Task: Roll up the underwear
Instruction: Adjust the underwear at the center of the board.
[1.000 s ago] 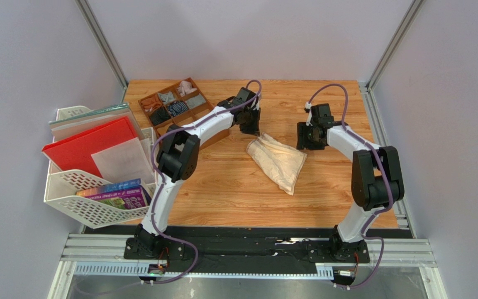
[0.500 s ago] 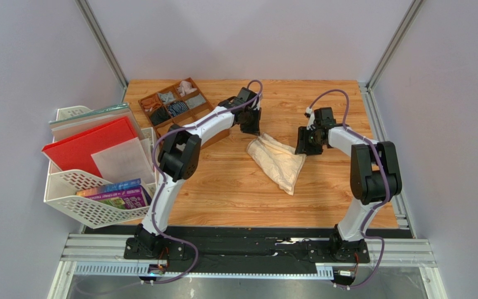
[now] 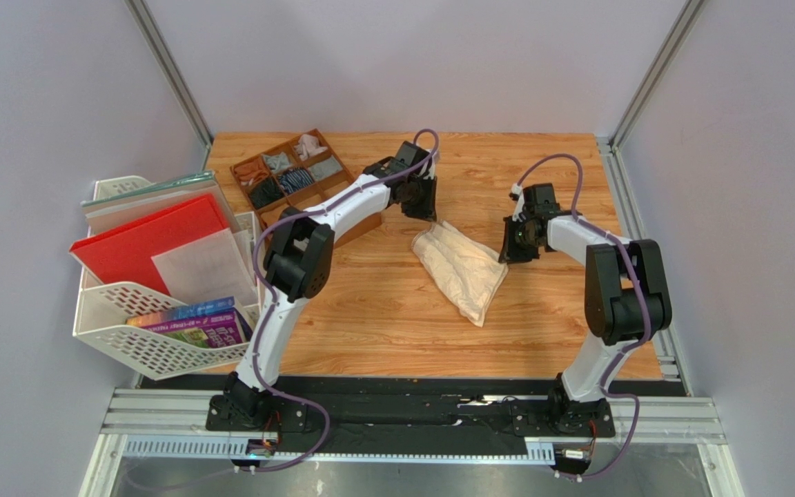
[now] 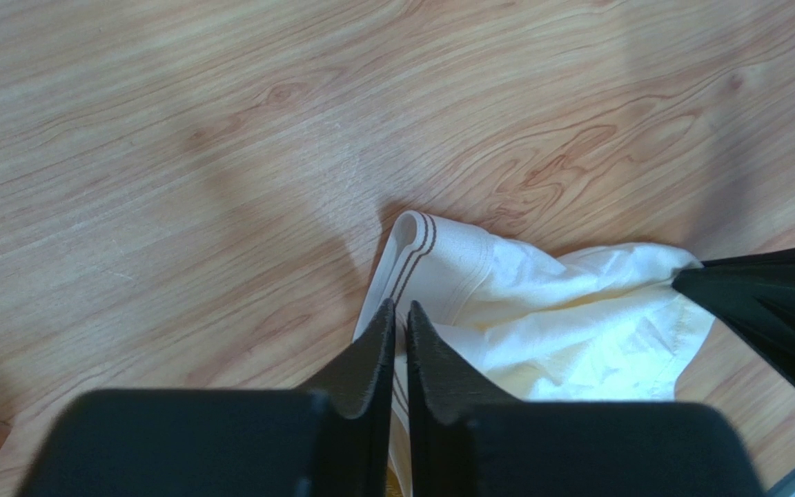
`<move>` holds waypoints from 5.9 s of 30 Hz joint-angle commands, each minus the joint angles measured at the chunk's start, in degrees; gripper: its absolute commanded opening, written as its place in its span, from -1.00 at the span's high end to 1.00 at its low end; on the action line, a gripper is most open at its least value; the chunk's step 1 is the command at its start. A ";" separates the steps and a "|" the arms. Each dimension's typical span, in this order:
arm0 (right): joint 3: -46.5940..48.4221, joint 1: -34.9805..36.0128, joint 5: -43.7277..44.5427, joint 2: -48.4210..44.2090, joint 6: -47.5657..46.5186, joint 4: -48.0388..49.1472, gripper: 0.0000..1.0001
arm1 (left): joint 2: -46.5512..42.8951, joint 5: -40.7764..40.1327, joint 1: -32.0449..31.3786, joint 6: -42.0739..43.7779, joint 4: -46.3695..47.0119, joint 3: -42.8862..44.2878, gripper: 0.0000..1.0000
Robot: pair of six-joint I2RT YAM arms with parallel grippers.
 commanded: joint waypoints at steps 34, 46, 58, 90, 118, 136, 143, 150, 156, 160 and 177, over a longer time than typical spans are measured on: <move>-31.48 43.44 26.78 -32.04 60.23 3.46 1.00 | -50.31 2.93 -2.59 -13.70 30.76 -74.64 0.02; -31.66 44.50 27.92 -30.28 61.73 4.52 1.00 | -54.26 -0.58 -4.08 -15.29 26.28 -78.51 0.18; -30.96 45.20 28.19 -28.61 61.37 4.95 1.00 | -54.72 2.84 -5.22 -18.45 35.06 -85.03 0.17; -17.34 16.55 11.75 -28.26 31.84 10.74 -0.03 | -46.19 1.87 -2.76 -7.20 26.01 -74.65 1.00; -8.46 16.72 14.39 -8.40 28.33 9.70 0.39 | -44.78 3.28 -2.85 -7.29 25.66 -73.77 1.00; -5.82 16.81 14.47 -13.48 27.98 4.17 1.00 | -45.39 3.11 -2.76 -7.38 25.40 -73.77 1.00; -6.61 16.81 16.58 -17.01 27.98 0.74 1.00 | -46.18 3.46 -2.85 -7.20 25.22 -73.60 1.00; -6.26 16.72 17.72 -13.59 27.62 0.04 1.00 | -45.92 4.25 -2.76 -7.11 25.57 -73.86 1.00; -5.91 16.72 19.31 -11.30 26.57 0.47 1.00 | -45.57 4.60 -2.76 -7.29 26.19 -73.86 1.00; -6.08 16.63 18.52 -10.33 26.40 1.70 0.98 | -45.30 4.95 -2.85 -7.12 26.28 -73.86 1.00; -10.21 13.38 12.99 -8.48 25.34 8.11 0.53 | -45.30 5.04 -2.76 -6.85 26.63 -74.48 1.00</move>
